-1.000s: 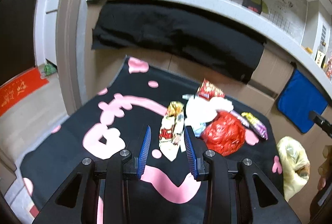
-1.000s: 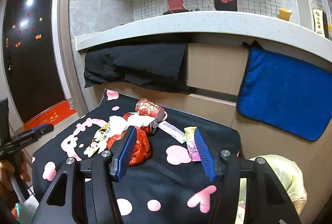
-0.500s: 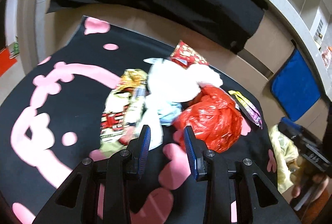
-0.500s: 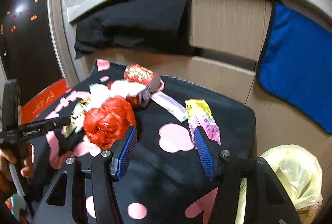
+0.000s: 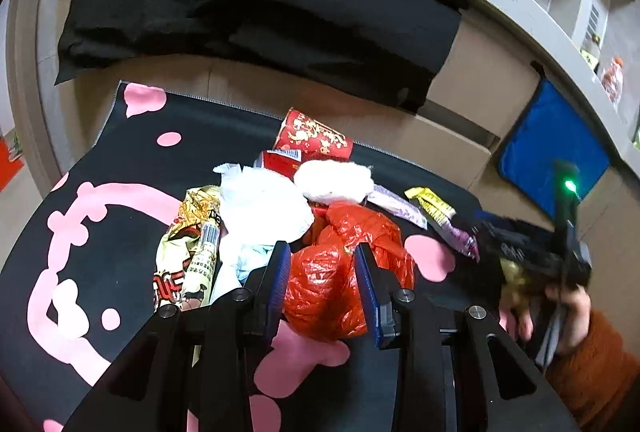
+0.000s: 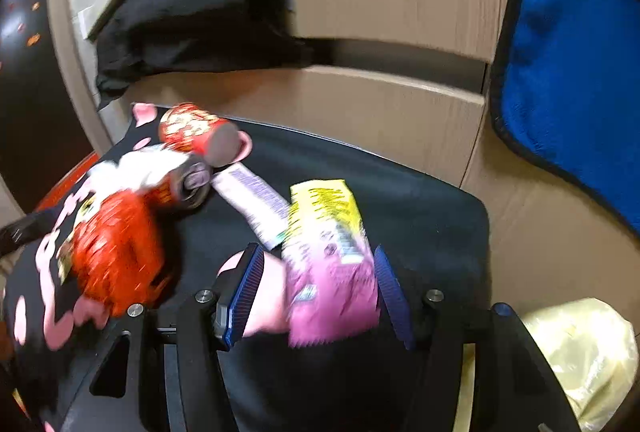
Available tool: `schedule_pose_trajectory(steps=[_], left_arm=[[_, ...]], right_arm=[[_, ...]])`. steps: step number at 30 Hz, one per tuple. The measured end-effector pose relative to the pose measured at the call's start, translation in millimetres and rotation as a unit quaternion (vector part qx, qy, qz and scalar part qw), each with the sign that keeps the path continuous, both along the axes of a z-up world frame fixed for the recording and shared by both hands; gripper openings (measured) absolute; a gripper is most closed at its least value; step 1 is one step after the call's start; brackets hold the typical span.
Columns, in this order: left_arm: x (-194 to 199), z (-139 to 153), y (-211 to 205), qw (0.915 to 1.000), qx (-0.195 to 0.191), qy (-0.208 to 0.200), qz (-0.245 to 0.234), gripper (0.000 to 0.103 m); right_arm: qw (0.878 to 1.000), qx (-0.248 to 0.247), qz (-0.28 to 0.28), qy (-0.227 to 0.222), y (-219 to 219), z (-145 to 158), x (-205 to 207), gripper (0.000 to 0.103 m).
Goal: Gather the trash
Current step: 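Grasp the red plastic bag with the left tool while the right tool grasps the pink-yellow wrapper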
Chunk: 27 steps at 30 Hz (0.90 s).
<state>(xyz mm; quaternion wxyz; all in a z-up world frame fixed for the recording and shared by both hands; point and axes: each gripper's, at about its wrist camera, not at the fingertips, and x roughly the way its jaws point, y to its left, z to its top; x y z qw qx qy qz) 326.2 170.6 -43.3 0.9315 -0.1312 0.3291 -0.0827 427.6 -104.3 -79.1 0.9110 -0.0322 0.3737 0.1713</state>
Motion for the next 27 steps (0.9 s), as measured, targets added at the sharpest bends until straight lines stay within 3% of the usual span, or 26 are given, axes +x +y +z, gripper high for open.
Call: schedule_pose_trajectory(steps=[4,8,14,19,25,27], left_arm=[[6,-9,3,0.9995,-0.027,0.012,-0.008,0.035],[16,-17,0,0.9991,-0.037,0.017,-0.009,0.039],[24,-29,-4,0.9993,-0.023,0.021,0.02,0.046],[26,-34,-7,0.9981,-0.035,0.04,0.031,0.05],[25,-34,-17,0.9978,-0.023,0.049,0.038,0.053],[26,-36,-17,0.997,-0.026,0.058,0.044,0.061]], right_arm=[[0.999,0.003,-0.003,0.039,2,-15,21,0.052],[0.999,0.0,0.016,0.047,2,-20,7,0.036],[0.997,0.019,0.047,0.064,-5,-22,-47,0.035],[0.996,0.029,0.059,0.065,-9,-25,-91,0.035],[0.997,0.02,0.061,0.051,-7,-23,-112,0.035],[0.997,0.023,0.061,0.051,-8,-23,-113,0.035]])
